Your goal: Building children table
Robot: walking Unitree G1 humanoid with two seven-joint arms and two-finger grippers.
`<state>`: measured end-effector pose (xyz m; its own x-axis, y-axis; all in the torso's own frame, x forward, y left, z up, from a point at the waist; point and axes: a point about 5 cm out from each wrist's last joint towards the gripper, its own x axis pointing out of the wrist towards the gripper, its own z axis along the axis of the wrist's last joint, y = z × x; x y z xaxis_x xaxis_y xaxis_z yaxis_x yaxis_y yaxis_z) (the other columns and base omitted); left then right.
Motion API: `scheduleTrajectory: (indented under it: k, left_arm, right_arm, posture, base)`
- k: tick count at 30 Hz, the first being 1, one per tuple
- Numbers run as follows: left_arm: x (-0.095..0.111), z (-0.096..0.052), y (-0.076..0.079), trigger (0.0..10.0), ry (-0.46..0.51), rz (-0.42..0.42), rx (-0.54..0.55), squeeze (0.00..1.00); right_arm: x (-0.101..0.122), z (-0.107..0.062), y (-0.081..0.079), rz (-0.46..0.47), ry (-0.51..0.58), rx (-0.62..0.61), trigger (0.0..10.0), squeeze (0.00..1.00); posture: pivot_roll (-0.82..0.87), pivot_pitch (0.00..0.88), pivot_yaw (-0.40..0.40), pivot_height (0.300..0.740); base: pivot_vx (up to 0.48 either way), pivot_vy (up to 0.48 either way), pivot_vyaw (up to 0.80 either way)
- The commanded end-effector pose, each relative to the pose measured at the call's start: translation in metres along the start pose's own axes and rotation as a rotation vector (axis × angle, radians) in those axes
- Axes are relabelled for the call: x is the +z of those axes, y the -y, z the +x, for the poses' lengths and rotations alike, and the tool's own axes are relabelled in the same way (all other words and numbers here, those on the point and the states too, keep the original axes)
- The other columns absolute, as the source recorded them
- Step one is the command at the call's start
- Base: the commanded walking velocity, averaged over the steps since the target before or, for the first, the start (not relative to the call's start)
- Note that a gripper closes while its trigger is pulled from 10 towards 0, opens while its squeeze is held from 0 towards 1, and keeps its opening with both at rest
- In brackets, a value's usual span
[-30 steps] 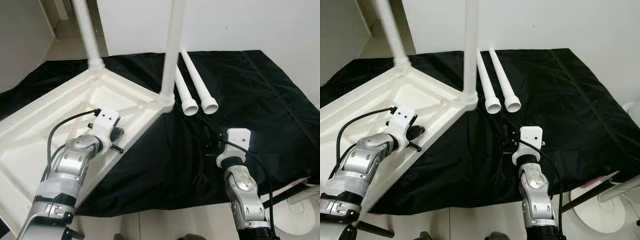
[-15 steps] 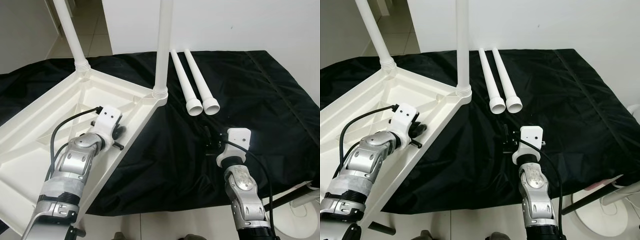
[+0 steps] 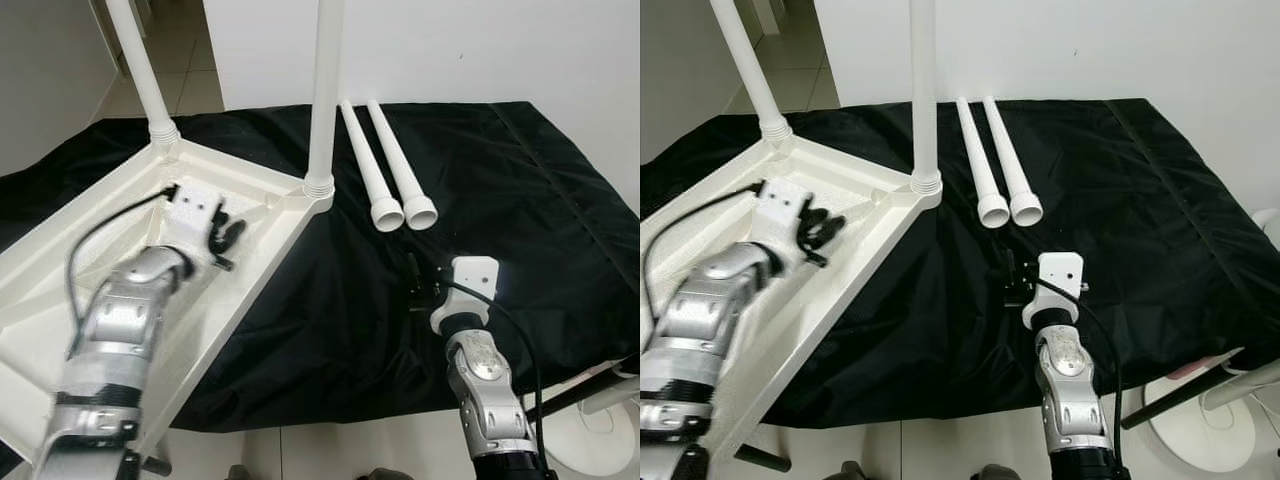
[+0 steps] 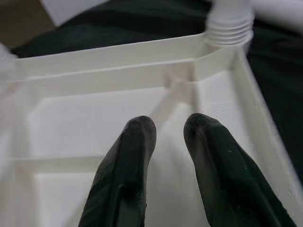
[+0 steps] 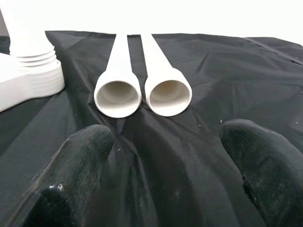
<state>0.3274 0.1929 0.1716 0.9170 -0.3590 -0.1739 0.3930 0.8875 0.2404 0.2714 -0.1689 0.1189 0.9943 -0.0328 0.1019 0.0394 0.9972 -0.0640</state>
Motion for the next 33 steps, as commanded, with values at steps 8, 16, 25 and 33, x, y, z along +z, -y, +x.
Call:
scheduleTrajectory:
  k: [8, 16, 25, 33]
  left_arm:
    - [-0.029, -0.040, -0.044, 10.0, -0.148, 0.149, 0.044, 0.00]
    - [-0.040, -0.064, -0.084, 10.0, -0.267, 0.185, 0.219, 0.00]
    - [-0.041, -0.095, -0.101, 10.0, -0.319, 0.294, 0.147, 0.00]
    - [-0.059, -0.109, -0.084, 10.0, -0.420, 0.310, -0.013, 0.00]
  right_arm:
    - [-0.001, 0.005, -0.001, -0.008, 0.006, 0.007, 10.0, 0.00]
    - [-0.002, 0.006, -0.002, -0.010, 0.006, 0.014, 10.0, 0.00]
    - [-0.003, 0.005, 0.000, -0.018, 0.001, 0.019, 10.0, 0.00]
    - [-0.003, 0.007, 0.000, -0.021, 0.001, 0.023, 10.0, 0.00]
  posture:
    - [-0.05, 0.000, 0.038, 0.740]
    - [-0.04, 0.000, 0.032, 0.740]
    - [-0.03, 0.005, 0.028, 0.740]
    - [-0.02, 0.007, 0.022, 0.740]
  base:
    - [0.000, 0.000, 0.00]
    - [0.000, 0.000, 0.00]
    - [0.000, 0.000, 0.00]
    - [0.000, 0.000, 0.00]
